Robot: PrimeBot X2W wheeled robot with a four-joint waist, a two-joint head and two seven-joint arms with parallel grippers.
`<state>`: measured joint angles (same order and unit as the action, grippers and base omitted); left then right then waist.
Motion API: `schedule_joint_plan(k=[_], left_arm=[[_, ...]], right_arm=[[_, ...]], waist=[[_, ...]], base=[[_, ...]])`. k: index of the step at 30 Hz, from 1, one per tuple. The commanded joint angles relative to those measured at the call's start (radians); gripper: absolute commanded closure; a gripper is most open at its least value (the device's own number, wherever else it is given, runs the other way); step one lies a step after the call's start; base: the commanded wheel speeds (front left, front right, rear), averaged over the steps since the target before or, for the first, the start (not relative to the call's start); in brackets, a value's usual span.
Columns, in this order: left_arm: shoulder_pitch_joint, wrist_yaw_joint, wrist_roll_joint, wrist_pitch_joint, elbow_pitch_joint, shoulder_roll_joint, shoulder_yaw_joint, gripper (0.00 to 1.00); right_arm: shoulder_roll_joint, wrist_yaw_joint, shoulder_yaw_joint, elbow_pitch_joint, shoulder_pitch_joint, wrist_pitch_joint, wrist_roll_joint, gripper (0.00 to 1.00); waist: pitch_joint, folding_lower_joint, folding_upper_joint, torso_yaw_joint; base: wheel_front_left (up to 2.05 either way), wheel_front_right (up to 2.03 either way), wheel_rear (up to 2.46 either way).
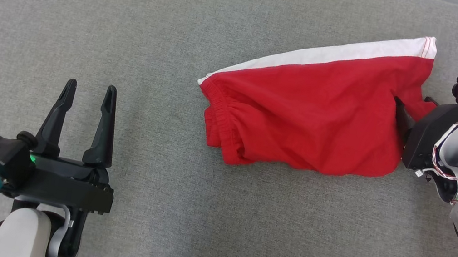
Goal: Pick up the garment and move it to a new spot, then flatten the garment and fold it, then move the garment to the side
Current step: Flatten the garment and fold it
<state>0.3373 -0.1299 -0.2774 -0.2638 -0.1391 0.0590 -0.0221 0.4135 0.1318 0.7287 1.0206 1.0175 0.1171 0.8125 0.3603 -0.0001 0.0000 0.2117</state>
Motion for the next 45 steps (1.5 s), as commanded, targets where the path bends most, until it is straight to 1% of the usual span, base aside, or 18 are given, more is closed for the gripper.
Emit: schedule_joint_plan(k=[1, 2, 3, 4, 5, 8, 12, 19, 24, 27, 32, 34, 37, 41, 45], left_arm=[[-0.017, 0.001, 0.01, 0.0, 0.005, -0.004, 0.001, 0.0], [-0.016, 0.001, 0.011, 0.0, 0.005, -0.005, 0.0, 0.0], [-0.017, 0.001, 0.011, 0.0, 0.006, -0.006, -0.001, 0.0], [-0.018, 0.001, 0.011, 0.0, 0.006, -0.006, -0.002, 0.0], [-0.019, 0.001, 0.009, 0.0, 0.006, -0.007, -0.002, 0.0], [-0.016, 0.001, 0.003, 0.0, 0.001, -0.008, -0.001, 0.0], [-0.025, 0.001, 0.005, 0.0, -0.006, -0.008, 0.002, 0.0], [-0.054, 0.001, 0.02, 0.0, -0.009, -0.009, 0.016, 0.0], [-0.088, 0.001, 0.022, 0.0, -0.009, 0.003, 0.025, 0.0], [-0.11, 0.001, 0.03, 0.0, 0.004, 0.001, 0.03, 0.0], [-0.136, 0.001, 0.036, 0.0, 0.013, 0.007, 0.03, 0.0], [-0.145, 0.001, 0.038, 0.0, 0.016, 0.006, 0.031, 0.0], [-0.154, 0.001, 0.043, 0.0, 0.023, 0.003, 0.03, 0.0], [-0.166, 0.001, 0.043, 0.0, 0.021, 0.001, 0.028, 0.0], [-0.182, 0.001, 0.046, 0.0, 0.015, 0.0, 0.035, 0.0]], right_arm=[[-0.01, -0.003, 0.022, 0.01, -0.012, 0.025, 0.009, 0.0], [-0.012, -0.003, 0.027, 0.011, -0.011, 0.035, 0.015, 0.0], [-0.016, -0.002, 0.031, 0.007, -0.011, 0.044, 0.026, 0.64], [-0.019, 0.0, 0.034, -0.001, -0.012, 0.048, 0.039, 0.9], [-0.018, 0.0, 0.037, -0.008, -0.012, 0.051, 0.046, 1.0], [-0.004, -0.001, 0.046, -0.023, -0.016, 0.049, 0.071, 1.0], [0.022, -0.001, 0.046, -0.037, -0.029, 0.021, 0.108, 1.0], [0.056, -0.001, 0.028, -0.064, -0.084, -0.028, 0.182, 1.0], [0.104, -0.001, 0.024, -0.137, -0.158, -0.062, 0.249, 1.0], [0.145, -0.001, 0.015, -0.177, -0.21, -0.085, 0.288, 1.0], [0.212, -0.001, -0.005, -0.196, -0.275, -0.111, 0.328, 1.0], [0.226, -0.001, -0.011, -0.196, -0.288, -0.118, 0.337, 1.0], [0.226, -0.001, -0.012, -0.201, -0.295, -0.124, 0.344, 1.0], [0.203, -0.001, -0.011, -0.222, -0.282, -0.138, 0.345, 1.0], [0.178, -0.001, 0.001, -0.276, -0.264, -0.147, 0.342, 1.0]], waist=[[0.001, 0.0001, 0.0, 0.005], [0.0, 0.0001, 0.0, 0.007], [-0.001, 0.0001, 0.0, 0.008], [-0.002, 0.0001, 0.0, 0.009], [-0.003, 0.0001, 0.0, 0.009], [-0.007, 0.0001, 0.0, 0.007], [-0.025, 0.0001, 0.0, 0.001], [-0.069, 0.0001, 0.0, -0.036], [-0.101, 0.0001, 0.0, -0.079], [-0.118, 0.0001, 0.0, -0.1], [-0.14, 0.0001, 0.0, -0.125], [-0.144, 0.0001, 0.0, -0.131], [-0.149, 0.0001, 0.0, -0.135], [-0.162, 0.0001, 0.0, -0.137], [-0.188, 0.0001, 0.0, -0.142]], base=[[0.0, 0.0, 0.0], [0.0, 0.0, 0.0], [0.0, 0.0, 0.0], [0.0, 0.0, 0.0], [0.0, 0.0, 0.0], [0.0, 0.0, 0.0], [0.0, 0.0, 0.0], [0.0, 0.0, 0.0], [0.0, 0.0, 0.0], [0.0, 0.0, 0.0], [0.0, 0.0, 0.0], [0.0, 0.0, 0.0], [0.0, 0.0, 0.0], [0.0, 0.0, 0.0], [0.0, 0.0, 0.0]])
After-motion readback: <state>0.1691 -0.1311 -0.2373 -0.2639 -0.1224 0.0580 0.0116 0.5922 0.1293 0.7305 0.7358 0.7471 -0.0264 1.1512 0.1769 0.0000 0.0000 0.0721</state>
